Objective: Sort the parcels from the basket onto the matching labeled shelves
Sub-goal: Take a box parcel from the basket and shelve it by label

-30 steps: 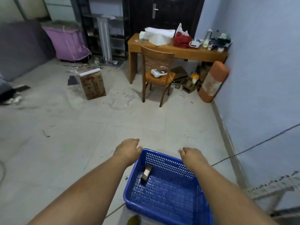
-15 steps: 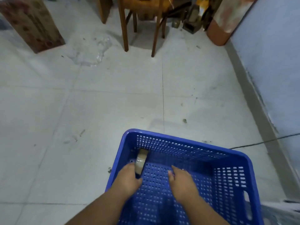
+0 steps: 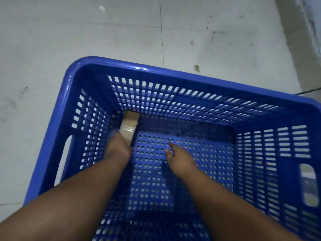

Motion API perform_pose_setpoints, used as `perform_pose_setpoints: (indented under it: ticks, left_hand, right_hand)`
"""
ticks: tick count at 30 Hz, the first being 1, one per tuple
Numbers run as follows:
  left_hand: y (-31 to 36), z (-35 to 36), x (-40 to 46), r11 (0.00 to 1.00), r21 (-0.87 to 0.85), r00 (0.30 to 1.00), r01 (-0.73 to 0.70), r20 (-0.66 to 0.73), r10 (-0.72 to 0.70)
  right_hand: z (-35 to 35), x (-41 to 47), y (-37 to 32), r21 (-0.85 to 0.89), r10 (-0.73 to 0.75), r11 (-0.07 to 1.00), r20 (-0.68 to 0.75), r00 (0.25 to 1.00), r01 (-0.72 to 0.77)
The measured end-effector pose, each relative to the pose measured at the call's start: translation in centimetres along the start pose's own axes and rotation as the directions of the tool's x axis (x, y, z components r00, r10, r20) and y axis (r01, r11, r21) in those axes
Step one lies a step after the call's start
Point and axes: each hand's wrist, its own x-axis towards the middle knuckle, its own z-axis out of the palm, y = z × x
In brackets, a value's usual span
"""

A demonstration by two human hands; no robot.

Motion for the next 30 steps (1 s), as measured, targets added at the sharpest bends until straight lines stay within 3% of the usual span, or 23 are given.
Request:
perform_pose_setpoints:
  ticks: [3, 5, 7, 9, 10, 12, 15, 17, 20, 21, 23, 26, 28, 30]
  left_hand:
    - [0.8, -1.5, -1.5, 0.997, -0.074, 1.0, -0.025, 0.017, 0.026]
    - [0.9, -3.3, -3.7, 0.967, -0.253, 0.989, -0.036, 0.131, 0.072]
    - [0.9, -5.2, -6.8, 0.833, -0.546, 0.941, 0.084, 0.318, 0.113]
    - [1.3, -8.2, -10.8, 0.622, -0.734, 0.882, 0.274, 0.45, 0.142]
    - [1.7, -9.9, -12.9, 0.532, -0.776, 0.862, 0.339, 0.483, 0.155]
    - [2.7, -12.8, -16.6, 0.404, -0.815, 0.828, 0.415, 0.523, 0.205]
    - [5.0, -18.0, -21.6, 0.302, -0.833, 0.767, 0.463, 0.548, 0.335]
    - [7.0, -21.4, -24.3, 0.379, -0.831, 0.735, 0.407, 0.544, 0.404]
    - [11.2, -27.2, -28.3, 0.605, -0.78, 0.728, 0.16, 0.507, 0.461]
    - [12.7, -29.1, -29.4, 0.633, -0.77, 0.74, 0.081, 0.472, 0.479]
    - [15.6, -32.5, -31.4, 0.597, -0.802, 0.791, -0.03, 0.346, 0.504]
    - [19.0, -37.8, -34.8, 0.442, -0.881, 0.834, -0.166, 0.114, 0.54]
    - [20.7, -40.6, -37.1, 0.314, -0.929, 0.783, -0.198, 0.043, 0.621]
    - [22.2, -43.3, -40.1, 0.259, -0.936, 0.702, -0.238, 0.018, 0.712]
  right_hand:
    - [-0.6, -1.4, 0.3, 0.051, 0.017, 0.999, 0.016, 1.0, -0.017]
    - [-1.9, -3.1, 0.2, 0.132, 0.049, 0.99, 0.015, 0.999, -0.051]
    - [-3.2, -5.0, -0.1, 0.218, 0.112, 0.97, 0.017, 0.994, -0.113]
    - [-4.6, -7.7, -1.4, 0.361, 0.163, 0.914, 0.085, 0.983, -0.183]
    - [-5.3, -9.4, -2.3, 0.465, 0.167, 0.861, 0.124, 0.978, -0.206]
    - [-6.3, -13.0, -4.6, 0.711, 0.136, 0.652, 0.234, 0.963, -0.264]
    - [-9.4, -18.3, -8.2, 0.916, -0.098, 0.339, 0.263, 0.96, -0.216]
    - [-12.1, -21.0, -10.4, 0.959, -0.195, 0.247, 0.192, 0.962, -0.142]
    - [-17.8, -24.9, -14.0, 0.973, -0.295, 0.204, 0.168, 0.941, -0.11]
    - [-19.7, -26.0, -15.3, 0.976, -0.308, 0.202, 0.142, 0.941, -0.081]
    - [-23.1, -28.0, -17.7, 0.987, -0.332, 0.159, 0.06, 0.941, -0.007]
    - [-28.4, -31.7, -21.1, 0.993, -0.354, 0.03, -0.098, 0.93, 0.115]
    - [-31.3, -34.2, -22.8, 0.986, -0.443, -0.04, -0.162, 0.882, 0.161]
    - [-34.1, -37.2, -24.4, 0.981, -0.527, -0.024, -0.178, 0.831, 0.195]
